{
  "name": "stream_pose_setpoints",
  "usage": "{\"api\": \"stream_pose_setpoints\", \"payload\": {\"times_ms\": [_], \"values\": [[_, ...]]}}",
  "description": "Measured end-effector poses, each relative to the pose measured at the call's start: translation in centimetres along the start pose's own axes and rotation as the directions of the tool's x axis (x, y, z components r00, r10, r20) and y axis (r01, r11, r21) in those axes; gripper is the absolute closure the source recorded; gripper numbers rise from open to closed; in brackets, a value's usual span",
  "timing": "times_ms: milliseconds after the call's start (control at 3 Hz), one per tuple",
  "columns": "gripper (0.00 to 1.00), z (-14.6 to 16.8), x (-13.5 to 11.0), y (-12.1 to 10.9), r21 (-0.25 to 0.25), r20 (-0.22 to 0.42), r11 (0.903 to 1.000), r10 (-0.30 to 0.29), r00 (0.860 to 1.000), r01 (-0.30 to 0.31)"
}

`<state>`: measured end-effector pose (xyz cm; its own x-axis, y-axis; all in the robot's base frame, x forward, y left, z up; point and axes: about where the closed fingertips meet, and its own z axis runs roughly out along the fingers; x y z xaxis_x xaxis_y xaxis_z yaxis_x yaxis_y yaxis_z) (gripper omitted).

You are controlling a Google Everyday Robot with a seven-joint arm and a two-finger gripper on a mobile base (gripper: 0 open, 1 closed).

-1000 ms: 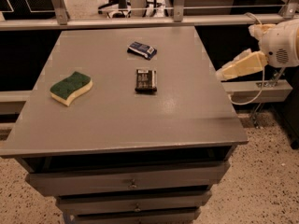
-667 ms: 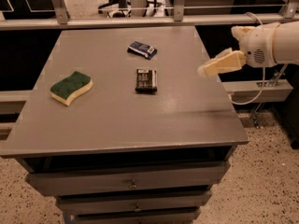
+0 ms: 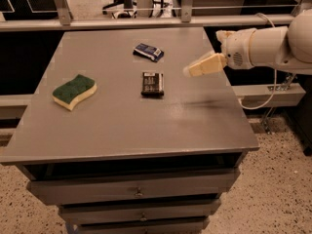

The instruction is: Move rxbar blueberry near sponge

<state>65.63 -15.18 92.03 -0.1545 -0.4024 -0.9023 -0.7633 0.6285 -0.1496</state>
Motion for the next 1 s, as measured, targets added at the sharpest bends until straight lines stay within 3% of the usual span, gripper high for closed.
{"api": "stream_pose_setpoints", "payload": {"times_ms": [333,1000], "values": [[0.0,3.7,0.8,-1.7,-0.029,0.001,0.9996,-0.003,1.0,0.003],[0.0,8.3,0.7,-2.9,-0.076,0.006,0.9971,-0.01,1.0,0.01]]}}
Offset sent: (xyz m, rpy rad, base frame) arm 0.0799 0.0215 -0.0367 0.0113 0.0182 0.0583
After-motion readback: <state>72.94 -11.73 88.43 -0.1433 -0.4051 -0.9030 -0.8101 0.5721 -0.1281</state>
